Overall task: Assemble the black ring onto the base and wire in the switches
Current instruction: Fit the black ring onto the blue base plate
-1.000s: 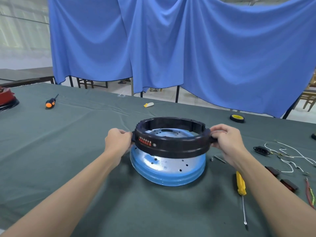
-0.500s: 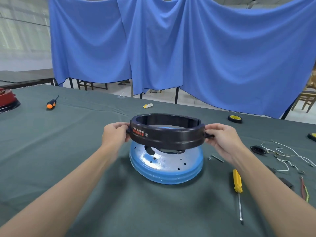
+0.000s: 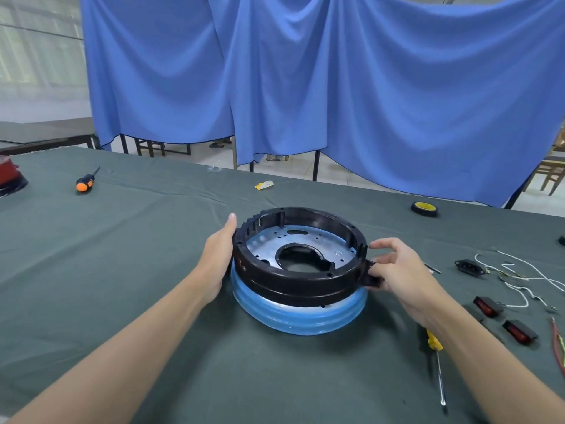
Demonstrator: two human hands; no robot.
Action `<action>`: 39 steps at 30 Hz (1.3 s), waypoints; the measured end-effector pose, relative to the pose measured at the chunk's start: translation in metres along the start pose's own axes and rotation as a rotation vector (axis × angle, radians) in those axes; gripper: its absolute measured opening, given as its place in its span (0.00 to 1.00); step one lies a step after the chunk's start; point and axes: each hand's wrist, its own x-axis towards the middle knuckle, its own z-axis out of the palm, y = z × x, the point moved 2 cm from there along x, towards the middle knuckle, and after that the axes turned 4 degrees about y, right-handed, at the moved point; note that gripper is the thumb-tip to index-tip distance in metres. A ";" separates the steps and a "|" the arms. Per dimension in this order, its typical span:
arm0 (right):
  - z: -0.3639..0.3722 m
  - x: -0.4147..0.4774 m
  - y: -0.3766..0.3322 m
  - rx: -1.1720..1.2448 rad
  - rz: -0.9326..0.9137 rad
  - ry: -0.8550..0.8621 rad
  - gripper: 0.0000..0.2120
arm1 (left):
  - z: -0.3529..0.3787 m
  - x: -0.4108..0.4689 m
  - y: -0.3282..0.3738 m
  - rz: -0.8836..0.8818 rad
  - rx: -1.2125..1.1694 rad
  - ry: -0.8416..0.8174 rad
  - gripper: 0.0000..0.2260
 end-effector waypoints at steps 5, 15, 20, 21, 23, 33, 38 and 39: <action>0.000 0.000 0.000 -0.134 -0.043 -0.052 0.19 | 0.000 -0.003 0.001 0.025 -0.020 -0.027 0.19; 0.011 0.011 -0.006 -0.036 -0.018 -0.002 0.09 | -0.008 0.003 -0.006 0.104 -0.089 0.067 0.18; 0.016 0.019 -0.014 -0.170 -0.110 0.078 0.04 | -0.010 0.005 -0.006 0.112 -0.070 0.105 0.16; 0.017 0.019 -0.016 -0.196 -0.133 0.084 0.03 | -0.011 0.005 -0.006 0.108 -0.062 0.103 0.15; 0.017 0.021 -0.021 -0.260 -0.177 0.115 0.06 | -0.011 0.006 -0.005 0.104 -0.042 0.088 0.15; 0.020 0.012 -0.022 -0.559 -0.359 0.247 0.11 | -0.001 0.018 0.006 0.094 0.016 0.011 0.16; 0.018 0.006 -0.018 -0.505 -0.326 0.194 0.10 | 0.002 0.014 0.007 0.112 0.071 -0.047 0.14; 0.018 0.006 -0.018 -0.493 -0.318 0.178 0.09 | 0.002 0.014 0.006 0.115 0.069 -0.059 0.13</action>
